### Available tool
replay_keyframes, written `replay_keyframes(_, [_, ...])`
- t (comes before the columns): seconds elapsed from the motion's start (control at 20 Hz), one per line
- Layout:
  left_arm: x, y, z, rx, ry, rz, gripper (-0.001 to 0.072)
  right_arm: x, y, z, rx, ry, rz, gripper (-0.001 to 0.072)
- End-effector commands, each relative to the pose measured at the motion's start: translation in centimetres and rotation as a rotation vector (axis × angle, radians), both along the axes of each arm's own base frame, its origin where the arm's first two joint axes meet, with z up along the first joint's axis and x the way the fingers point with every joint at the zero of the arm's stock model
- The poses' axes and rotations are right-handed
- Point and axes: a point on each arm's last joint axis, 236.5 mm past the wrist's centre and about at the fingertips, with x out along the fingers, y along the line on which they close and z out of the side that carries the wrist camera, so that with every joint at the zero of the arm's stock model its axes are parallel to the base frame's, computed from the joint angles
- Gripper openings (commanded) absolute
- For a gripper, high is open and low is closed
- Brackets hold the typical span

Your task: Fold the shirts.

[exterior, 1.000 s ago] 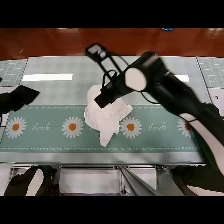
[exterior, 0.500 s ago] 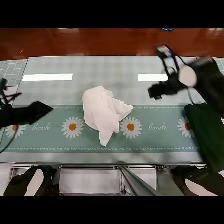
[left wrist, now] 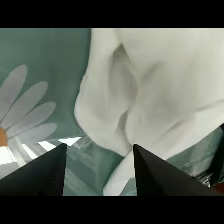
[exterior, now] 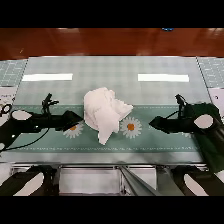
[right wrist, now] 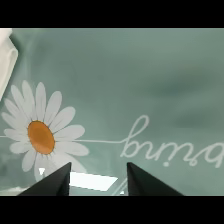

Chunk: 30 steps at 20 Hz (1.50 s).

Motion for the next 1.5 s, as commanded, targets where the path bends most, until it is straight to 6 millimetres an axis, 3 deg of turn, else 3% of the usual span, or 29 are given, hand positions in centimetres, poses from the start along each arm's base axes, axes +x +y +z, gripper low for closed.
replay_keyframes(0.0, [1.1,-2.7,-2.2,-0.003,0.039,-0.019,0.0506,0.0,0.8,0.1,0.06,-0.013,-0.025,0.0404])
replay_keyframes(0.3, [2.3,-3.7,-3.7,-0.018,0.103,-0.059,0.0491,0.0,0.8,0.2,0.06,-0.019,-0.017,0.0404])
replay_keyframes(0.4, [2.6,-3.6,-3.5,-0.011,0.069,-0.086,0.0022,0.4,1.1,0.5,0.079,-0.032,-0.024,0.0404])
replay_keyframes(0.55, [2.6,-2.8,-2.4,-0.041,0.037,-0.141,0.0016,0.9,2.9,0.7,0.162,-0.029,-0.023,0.0404])
replay_keyframes(0.7, [2.9,-1.3,-2.3,-0.043,0.044,-0.118,0.0016,2.0,5.9,-0.2,0.199,0.018,0.045,0.0404])
replay_keyframes(1.05, [3.1,-0.9,-2.3,-0.043,0.043,-0.106,0.0016,7.0,12.5,-1.0,0.224,0.06,0.191,0.0404])
replay_keyframes(1.45, [3.1,-0.9,-2.3,-0.042,0.042,-0.103,0.0016,9.8,12.8,-1.4,0.217,0.066,0.172,0.0403])
